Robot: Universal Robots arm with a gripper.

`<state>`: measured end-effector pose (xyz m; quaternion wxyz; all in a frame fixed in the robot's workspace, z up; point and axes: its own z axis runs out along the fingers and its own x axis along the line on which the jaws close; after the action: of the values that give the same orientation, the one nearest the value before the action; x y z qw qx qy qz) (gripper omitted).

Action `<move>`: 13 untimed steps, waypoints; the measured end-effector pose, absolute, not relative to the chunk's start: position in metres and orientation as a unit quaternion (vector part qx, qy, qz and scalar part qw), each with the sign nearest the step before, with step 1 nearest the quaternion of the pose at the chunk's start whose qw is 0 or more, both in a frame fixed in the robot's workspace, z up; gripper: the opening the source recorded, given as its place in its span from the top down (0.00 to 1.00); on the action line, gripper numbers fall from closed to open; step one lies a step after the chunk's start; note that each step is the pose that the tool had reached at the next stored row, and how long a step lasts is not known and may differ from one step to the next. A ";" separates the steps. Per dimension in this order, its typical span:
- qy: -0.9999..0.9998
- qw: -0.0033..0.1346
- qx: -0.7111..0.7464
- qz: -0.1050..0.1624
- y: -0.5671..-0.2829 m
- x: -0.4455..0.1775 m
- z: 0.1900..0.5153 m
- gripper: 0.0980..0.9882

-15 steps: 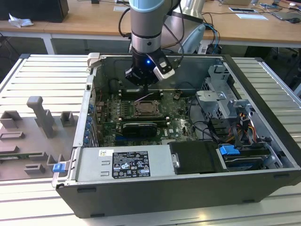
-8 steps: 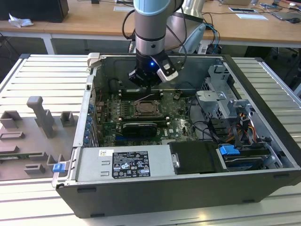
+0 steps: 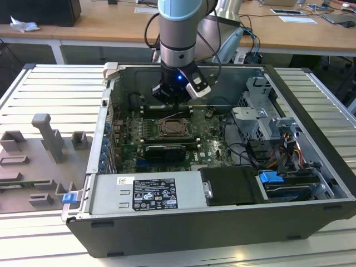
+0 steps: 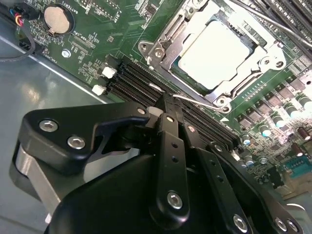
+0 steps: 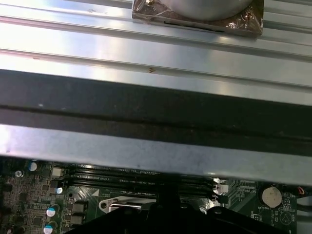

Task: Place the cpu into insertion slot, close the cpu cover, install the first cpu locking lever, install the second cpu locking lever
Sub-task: 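Install the first cpu locking lever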

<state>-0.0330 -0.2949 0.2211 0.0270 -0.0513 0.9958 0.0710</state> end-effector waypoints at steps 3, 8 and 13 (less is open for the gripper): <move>0.996 0.027 -0.051 0.071 -0.295 -0.032 0.218 0.99; 0.996 0.027 -0.051 0.071 -0.295 -0.027 0.213 0.99; 0.996 0.027 -0.051 0.071 -0.295 -0.026 0.206 0.99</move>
<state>-0.0265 -0.2948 0.2056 0.0272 -0.0513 0.9958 0.0710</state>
